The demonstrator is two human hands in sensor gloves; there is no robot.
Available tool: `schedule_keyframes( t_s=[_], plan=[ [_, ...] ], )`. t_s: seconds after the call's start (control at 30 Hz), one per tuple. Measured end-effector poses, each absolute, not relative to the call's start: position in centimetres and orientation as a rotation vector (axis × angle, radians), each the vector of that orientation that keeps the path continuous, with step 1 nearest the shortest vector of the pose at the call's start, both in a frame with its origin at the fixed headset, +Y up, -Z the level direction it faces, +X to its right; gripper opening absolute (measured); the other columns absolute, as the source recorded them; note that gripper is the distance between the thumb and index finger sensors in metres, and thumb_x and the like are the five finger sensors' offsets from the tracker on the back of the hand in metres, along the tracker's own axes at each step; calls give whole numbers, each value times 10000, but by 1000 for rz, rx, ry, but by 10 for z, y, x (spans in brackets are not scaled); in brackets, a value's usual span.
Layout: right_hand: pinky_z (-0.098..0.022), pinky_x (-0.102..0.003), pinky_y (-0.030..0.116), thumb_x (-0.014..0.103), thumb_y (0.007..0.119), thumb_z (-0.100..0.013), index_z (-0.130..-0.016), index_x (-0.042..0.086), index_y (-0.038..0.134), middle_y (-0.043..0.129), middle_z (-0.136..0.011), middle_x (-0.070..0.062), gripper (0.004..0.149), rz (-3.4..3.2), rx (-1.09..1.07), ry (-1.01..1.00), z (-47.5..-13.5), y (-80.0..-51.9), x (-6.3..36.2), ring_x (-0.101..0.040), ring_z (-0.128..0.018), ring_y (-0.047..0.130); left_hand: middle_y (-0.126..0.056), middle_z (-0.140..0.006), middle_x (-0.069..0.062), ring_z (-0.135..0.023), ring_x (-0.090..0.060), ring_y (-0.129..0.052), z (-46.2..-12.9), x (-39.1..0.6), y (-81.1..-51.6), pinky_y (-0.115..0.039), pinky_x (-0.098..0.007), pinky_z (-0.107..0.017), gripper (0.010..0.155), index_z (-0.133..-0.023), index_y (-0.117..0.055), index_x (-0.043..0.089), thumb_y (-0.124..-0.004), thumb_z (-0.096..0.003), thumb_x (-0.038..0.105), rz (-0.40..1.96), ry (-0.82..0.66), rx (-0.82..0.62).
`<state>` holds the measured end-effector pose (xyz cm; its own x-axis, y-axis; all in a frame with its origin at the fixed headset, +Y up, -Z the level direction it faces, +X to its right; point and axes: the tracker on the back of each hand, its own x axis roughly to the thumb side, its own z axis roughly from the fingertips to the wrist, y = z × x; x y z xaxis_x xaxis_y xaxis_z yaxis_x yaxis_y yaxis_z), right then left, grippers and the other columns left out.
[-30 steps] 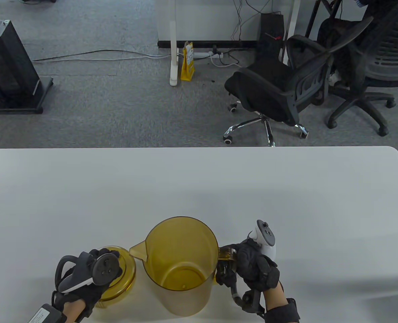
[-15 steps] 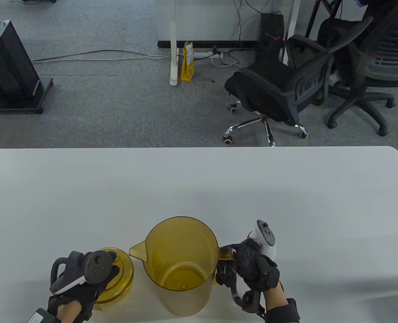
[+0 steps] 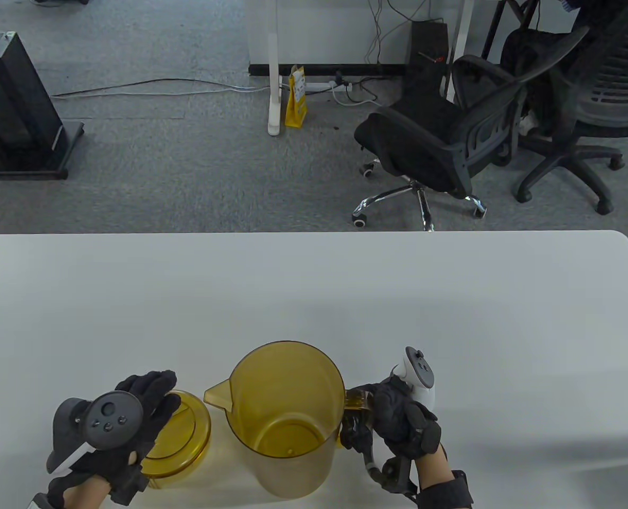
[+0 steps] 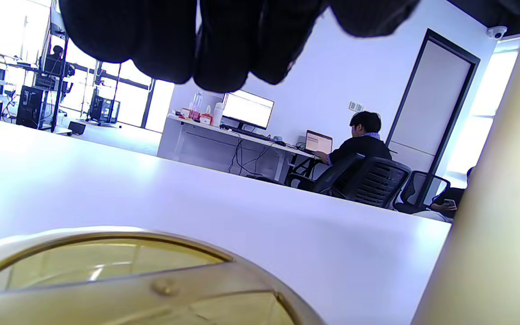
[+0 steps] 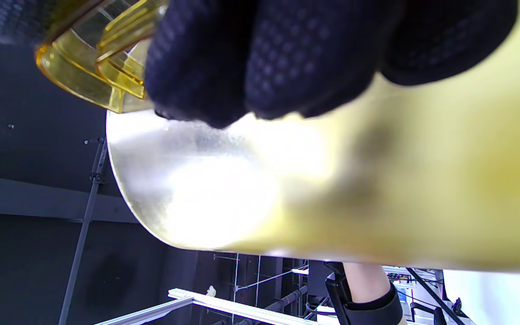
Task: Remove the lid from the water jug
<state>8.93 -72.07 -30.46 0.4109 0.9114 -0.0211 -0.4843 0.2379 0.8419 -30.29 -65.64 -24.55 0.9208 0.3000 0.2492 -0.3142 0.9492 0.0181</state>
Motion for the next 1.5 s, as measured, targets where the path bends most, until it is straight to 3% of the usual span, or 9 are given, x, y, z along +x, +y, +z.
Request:
schedule_keyframes(
  t_s=[0.17,0.33,0.47,0.9,1.5],
  plan=[
    [-288,-476,806,771,602,-423,-546,169,992,994,-264,-32,728,1024,867,588,-305,-721,90,-207,-165,965,-788,-1041,-198,-954,-426,-734,-254,-311,-674,-638,-579,-684,561,-979,-798,153,-669,-524,454,330,-231,-23],
    [-285,-474,813,759,515,-442,-573,156,991,1018,-296,-53,780,925,814,599,-305,-729,88,-226,-189,989,-760,-1056,-197,-968,-427,-708,-257,-316,-688,-624,-580,-691,560,-980,-797,160,-665,-525,458,313,-213,-73],
    [-295,-487,812,706,550,-503,-602,143,988,1031,-335,-80,720,910,805,604,-305,-732,88,-253,-228,1006,-754,-1058,-197,-968,-428,-705,-257,-316,-691,-622,-581,-692,560,-981,-795,163,-663,-525,460,301,-213,-93],
    [-391,-563,777,650,611,-519,-675,101,971,1043,-480,-160,675,1109,812,504,-308,-718,109,-360,-419,1028,-752,-1056,-211,-952,-437,-719,-254,-315,-695,-626,-583,-685,563,-981,-791,159,-660,-525,463,300,-224,-132],
    [-402,-565,745,631,643,-512,-635,85,980,1019,-499,-190,654,1229,787,374,-311,-712,126,-389,-443,984,-745,-1050,-224,-925,-436,-748,-255,-310,-701,-644,-582,-667,575,-993,-771,156,-654,-525,469,298,-242,-196]
  ],
)
